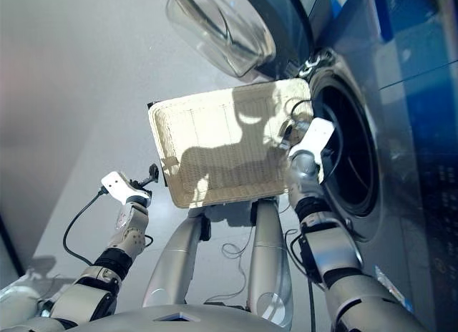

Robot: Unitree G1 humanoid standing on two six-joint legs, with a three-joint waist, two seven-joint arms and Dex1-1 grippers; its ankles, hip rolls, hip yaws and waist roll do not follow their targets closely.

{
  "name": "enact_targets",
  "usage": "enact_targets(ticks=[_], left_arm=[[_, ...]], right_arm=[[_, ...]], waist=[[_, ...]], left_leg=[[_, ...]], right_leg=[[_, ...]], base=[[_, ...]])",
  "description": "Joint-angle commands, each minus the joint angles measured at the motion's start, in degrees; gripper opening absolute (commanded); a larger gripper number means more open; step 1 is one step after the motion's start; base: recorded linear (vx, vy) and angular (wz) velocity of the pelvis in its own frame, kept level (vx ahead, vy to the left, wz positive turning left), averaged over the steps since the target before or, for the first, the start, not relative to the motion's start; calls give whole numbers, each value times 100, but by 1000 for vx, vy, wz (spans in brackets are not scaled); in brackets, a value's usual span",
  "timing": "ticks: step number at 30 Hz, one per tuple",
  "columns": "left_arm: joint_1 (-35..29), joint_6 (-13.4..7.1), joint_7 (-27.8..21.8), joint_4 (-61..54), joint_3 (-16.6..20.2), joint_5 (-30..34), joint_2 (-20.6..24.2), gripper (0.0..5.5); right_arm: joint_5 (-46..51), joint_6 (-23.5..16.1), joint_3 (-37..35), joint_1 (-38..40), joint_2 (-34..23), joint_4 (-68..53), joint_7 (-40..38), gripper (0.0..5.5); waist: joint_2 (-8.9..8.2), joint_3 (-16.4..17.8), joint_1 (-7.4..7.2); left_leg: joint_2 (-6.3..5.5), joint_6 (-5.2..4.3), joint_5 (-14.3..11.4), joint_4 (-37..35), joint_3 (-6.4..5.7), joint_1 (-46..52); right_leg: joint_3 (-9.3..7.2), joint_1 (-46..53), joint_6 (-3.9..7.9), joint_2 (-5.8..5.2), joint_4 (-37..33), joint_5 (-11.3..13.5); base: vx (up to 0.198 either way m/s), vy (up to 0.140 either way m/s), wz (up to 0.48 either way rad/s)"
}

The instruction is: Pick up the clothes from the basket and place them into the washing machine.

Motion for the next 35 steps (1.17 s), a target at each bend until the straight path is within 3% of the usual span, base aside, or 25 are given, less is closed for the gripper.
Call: enact_targets(ticks=[1, 8, 13, 22, 28, 35], left_arm=[[149, -34, -148, 411, 57, 502, 120, 550], [522, 64, -148, 1014, 65, 1578, 184, 550], [846, 128, -271, 1323, 244, 1921, 199, 550], [1118, 219, -222, 1760, 186, 2823, 156, 550], [1274, 282, -405, 1880, 113, 3053, 162, 550], [1346, 310, -456, 1970, 95, 3197, 196, 550]], right_arm=[[-406, 12, 290, 285, 61, 73, 300, 550], [-1080, 221, 461, 1196, 140, 425, 628, 550], [-1632, 353, 530, 1758, 142, 663, 840, 550], [-2357, 517, 540, 2229, 242, 1118, 908, 550], [-2311, 535, 449, 2387, 239, 1151, 1038, 550], [-2352, 573, 439, 2483, 227, 1243, 1135, 550]], waist=[[-199, -180, 11], [-451, -366, 27], [-540, -652, 27], [-593, -1164, 85], [-586, -1357, 64], [-580, -1510, 76]], left_leg=[[-67, -25, -583, 273, 57, 523], [-40, -25, -625, -33, 65, 1588], [-56, -26, -600, -355, 73, 2270], [-8, -24, -661, -627, 114, 3229], [31, -8, -727, -750, 168, 3706], [81, -1, -796, -769, 124, 3998]], right_leg=[[-134, 1148, 413, 32, -1290, 415], [-218, 2339, 474, 100, -1800, 411], [-301, 2997, 504, 183, -2075, 357], [-375, 3961, 510, 262, -2329, 244], [-412, 4387, 502, 299, -2261, 51], [-444, 4723, 478, 331, -2280, -82]], base=[[85, 6, -50], [73, 21, -7], [66, 18, -30], [70, 8, 18], [71, -2, -17], [57, -6, -4]])
